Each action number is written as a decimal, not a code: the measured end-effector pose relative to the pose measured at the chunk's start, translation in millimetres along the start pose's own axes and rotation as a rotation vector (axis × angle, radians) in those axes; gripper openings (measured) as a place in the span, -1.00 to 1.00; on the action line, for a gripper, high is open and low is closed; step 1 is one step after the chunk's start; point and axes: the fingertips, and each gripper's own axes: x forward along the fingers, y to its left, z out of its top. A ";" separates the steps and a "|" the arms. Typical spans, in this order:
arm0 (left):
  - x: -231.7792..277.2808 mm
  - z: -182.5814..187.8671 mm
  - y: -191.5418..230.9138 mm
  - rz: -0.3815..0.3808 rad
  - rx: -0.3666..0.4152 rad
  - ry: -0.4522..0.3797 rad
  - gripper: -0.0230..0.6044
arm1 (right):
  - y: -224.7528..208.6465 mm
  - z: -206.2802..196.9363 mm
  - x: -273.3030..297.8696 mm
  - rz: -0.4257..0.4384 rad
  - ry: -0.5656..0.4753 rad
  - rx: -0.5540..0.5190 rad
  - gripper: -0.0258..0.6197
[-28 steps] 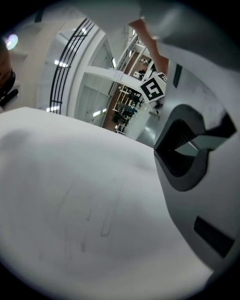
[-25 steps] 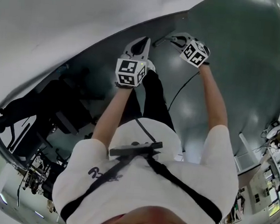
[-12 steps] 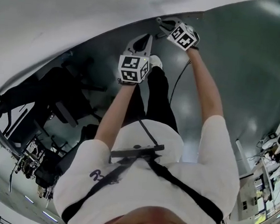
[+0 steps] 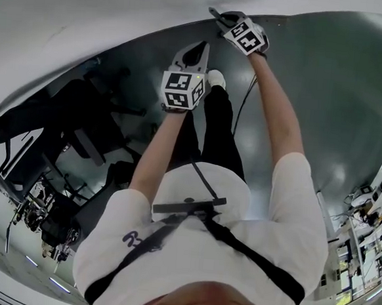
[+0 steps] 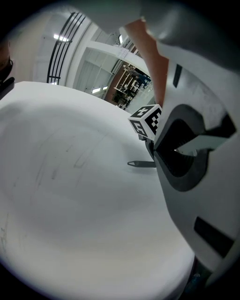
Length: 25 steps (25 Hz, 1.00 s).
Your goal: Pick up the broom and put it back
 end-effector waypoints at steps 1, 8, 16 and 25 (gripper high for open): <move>-0.9 -0.2 2.0 -0.001 -0.006 -0.004 -0.89 | -1.4 0.8 3.1 -0.006 0.004 0.003 -0.64; -6.0 -9.8 14.0 0.004 -0.030 -0.004 -0.89 | -7.7 8.5 18.1 -0.022 0.010 0.002 -0.64; -12.0 -18.5 24.2 0.009 -0.056 -0.001 -0.89 | -9.4 13.5 27.5 -0.053 -0.010 0.061 -0.64; -19.3 -27.4 38.1 0.016 -0.070 0.013 -0.89 | -4.1 16.3 36.1 -0.096 -0.033 0.102 -0.64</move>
